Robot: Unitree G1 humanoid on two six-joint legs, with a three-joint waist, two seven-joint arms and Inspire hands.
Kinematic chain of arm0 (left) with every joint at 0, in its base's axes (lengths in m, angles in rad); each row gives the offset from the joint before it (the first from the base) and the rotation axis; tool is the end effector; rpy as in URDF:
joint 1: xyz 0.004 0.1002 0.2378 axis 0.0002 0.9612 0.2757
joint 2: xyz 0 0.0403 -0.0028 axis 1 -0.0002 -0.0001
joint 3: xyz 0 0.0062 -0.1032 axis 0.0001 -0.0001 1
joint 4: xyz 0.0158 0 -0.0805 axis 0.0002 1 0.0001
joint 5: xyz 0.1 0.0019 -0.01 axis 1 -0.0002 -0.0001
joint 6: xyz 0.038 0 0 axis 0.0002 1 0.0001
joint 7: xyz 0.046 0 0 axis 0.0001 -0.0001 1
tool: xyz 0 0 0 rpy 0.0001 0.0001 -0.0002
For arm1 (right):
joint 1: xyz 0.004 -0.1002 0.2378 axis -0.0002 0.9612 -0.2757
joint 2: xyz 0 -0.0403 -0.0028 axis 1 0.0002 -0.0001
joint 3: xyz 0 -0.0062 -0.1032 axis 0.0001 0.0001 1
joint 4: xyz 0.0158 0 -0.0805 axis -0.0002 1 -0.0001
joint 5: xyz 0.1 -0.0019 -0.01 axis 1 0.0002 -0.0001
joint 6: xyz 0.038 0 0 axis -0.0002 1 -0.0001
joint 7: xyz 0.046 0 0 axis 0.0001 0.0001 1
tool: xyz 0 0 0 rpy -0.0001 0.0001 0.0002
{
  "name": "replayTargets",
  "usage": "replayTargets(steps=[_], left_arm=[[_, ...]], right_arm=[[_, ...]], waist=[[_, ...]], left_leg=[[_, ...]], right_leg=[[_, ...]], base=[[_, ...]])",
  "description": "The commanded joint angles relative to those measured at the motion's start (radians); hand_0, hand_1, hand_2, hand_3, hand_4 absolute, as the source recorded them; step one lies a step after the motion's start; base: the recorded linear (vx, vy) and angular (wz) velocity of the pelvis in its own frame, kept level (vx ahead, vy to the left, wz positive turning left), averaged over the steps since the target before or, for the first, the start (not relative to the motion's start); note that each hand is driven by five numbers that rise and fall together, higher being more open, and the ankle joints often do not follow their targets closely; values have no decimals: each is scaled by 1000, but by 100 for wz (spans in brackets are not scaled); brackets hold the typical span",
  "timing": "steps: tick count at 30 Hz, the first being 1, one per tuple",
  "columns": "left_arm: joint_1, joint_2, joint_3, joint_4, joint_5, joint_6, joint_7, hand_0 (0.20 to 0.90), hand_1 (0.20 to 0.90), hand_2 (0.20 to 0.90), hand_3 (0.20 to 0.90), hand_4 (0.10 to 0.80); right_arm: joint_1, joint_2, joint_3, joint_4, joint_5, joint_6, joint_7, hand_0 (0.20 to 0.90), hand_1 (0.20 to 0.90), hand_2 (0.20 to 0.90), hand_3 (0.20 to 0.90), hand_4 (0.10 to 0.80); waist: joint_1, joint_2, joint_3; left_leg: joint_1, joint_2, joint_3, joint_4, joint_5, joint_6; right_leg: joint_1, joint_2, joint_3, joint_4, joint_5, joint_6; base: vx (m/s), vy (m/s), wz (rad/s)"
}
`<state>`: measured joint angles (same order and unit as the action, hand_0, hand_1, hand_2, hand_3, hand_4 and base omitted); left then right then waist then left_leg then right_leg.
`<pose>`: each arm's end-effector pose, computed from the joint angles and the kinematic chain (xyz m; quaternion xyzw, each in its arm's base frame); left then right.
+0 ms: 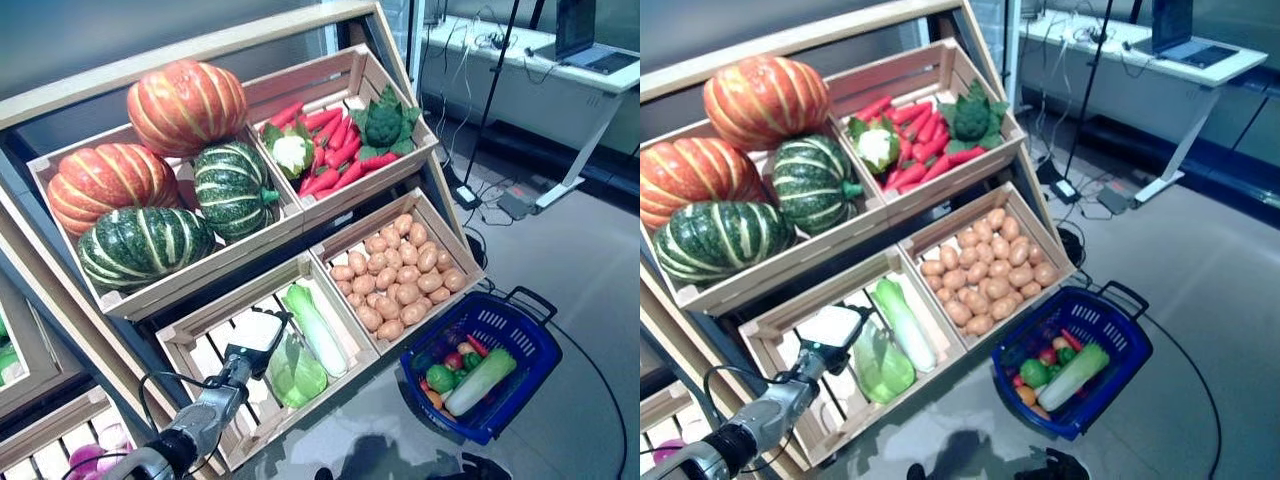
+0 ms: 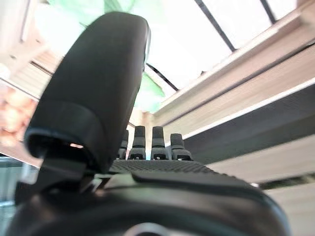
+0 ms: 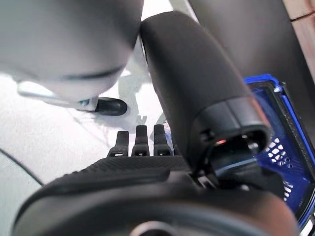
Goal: Put vegetables into the basket
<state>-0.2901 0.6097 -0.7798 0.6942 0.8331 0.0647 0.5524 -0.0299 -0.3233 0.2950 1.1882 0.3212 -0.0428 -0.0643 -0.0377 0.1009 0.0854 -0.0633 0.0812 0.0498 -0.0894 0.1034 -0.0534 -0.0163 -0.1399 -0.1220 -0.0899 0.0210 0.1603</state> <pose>0.2055 0.2271 -0.0310 0.7613 -0.0255 -0.1230 0.6361 0.0894 -0.2404 -0.1059 -0.1030 0.5307 -0.0827 0.8372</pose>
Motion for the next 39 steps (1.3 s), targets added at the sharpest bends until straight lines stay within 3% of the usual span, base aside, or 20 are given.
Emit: replayTargets(steps=[1, 10, 18, 30, 39], left_arm=[[-265, 51, 68, 86, 50, -4, 225, 900, 900, 900, 900, 800], [-508, 30, 42, 301, 2, 5, 411, 900, 900, 900, 900, 800], [-621, 15, 0, 336, -45, 28, 392, 900, 900, 900, 900, 800], [-715, 7, 7, 403, -27, 53, 512, 900, 900, 900, 900, 800], [-688, 17, 27, 420, -35, 75, 519, 900, 900, 900, 900, 800]], right_arm=[[-112, -51, 21, -25, 23, -76, -22, 900, 900, 900, 900, 800], [-357, -55, 76, -30, 106, -90, -55, 900, 900, 900, 900, 800], [-422, -68, 79, -27, 113, -102, -76, 900, 900, 900, 900, 800], [-492, -83, 87, -73, 153, -114, -112, 900, 900, 900, 900, 800], [-516, -75, 78, -96, 163, -118, -128, 900, 900, 900, 900, 800]], waist=[[-9, -45, 138], [-29, -62, 327], [-36, -57, 407], [-40, -58, 435], [-30, -67, 435]], left_leg=[[-15, -31, 5, 2, -54, 27], [-166, -34, 34, 2, 4, 21], [-240, -43, 38, 8, 39, 24], [-379, -46, 36, 151, 16, 18], [-437, -47, 24, 205, 0, 22]], right_leg=[[-72, -34, -8, 25, 60, -46], [-242, -15, 11, 42, 123, -55], [-353, -23, 7, 142, 107, -60], [-480, -27, 11, 266, 64, -75], [-523, -28, 10, 291, 55, -81]], base=[[-209, 23, -1], [-181, -7, 0], [-112, 36, 0], [-75, 16, -3], [-21, -10, 6]])
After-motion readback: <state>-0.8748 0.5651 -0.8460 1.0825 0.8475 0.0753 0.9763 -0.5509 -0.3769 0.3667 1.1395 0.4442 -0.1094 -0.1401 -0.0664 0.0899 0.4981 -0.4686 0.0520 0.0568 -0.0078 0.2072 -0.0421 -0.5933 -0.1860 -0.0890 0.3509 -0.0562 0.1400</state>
